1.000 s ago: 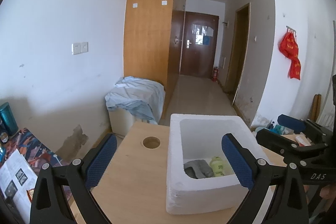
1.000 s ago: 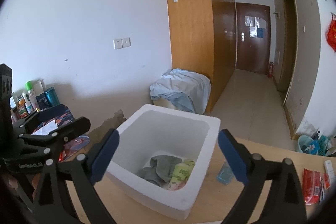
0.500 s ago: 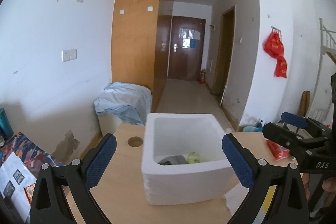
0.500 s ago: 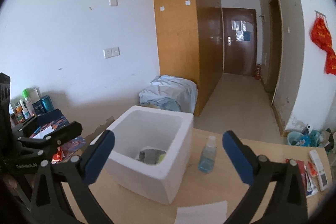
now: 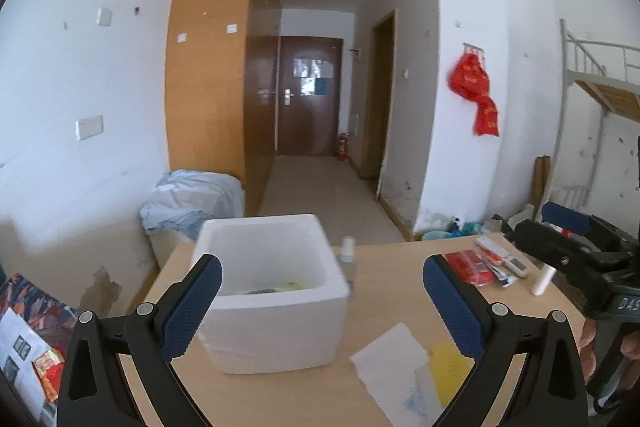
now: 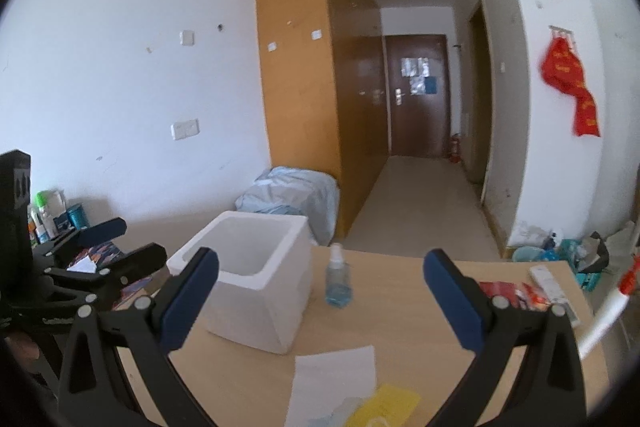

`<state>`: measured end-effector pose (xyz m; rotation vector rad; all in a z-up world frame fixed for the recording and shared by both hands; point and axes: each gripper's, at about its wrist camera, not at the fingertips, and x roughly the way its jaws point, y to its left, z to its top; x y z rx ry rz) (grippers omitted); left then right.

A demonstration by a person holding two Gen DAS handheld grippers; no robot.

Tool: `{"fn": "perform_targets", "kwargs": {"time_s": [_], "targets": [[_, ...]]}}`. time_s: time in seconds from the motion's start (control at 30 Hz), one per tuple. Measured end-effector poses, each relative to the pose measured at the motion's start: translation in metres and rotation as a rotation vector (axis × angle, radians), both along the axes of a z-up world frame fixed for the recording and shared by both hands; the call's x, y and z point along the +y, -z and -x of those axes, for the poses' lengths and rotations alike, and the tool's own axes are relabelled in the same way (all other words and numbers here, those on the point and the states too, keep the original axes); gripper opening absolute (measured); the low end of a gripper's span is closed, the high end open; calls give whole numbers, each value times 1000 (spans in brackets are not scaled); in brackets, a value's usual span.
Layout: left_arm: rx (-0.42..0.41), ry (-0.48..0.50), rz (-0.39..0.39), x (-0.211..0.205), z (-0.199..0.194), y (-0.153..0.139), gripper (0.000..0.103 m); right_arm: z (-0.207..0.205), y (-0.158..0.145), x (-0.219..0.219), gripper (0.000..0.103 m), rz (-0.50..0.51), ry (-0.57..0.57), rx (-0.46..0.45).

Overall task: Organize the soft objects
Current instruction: 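Withdraw both tools from the foam box back toward the remaining items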

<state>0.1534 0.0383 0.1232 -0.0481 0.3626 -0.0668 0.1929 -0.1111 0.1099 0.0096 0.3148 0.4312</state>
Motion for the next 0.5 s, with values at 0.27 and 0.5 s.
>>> {"fn": "perform_targets", "kwargs": {"time_s": [0.27, 0.5], "targets": [[-23, 72, -4, -40, 14, -7, 101, 29, 1, -44, 103, -17, 83, -19], [-22, 104, -9, -62, 25, -4, 101, 38, 6, -54, 103, -24, 100, -12]]}}
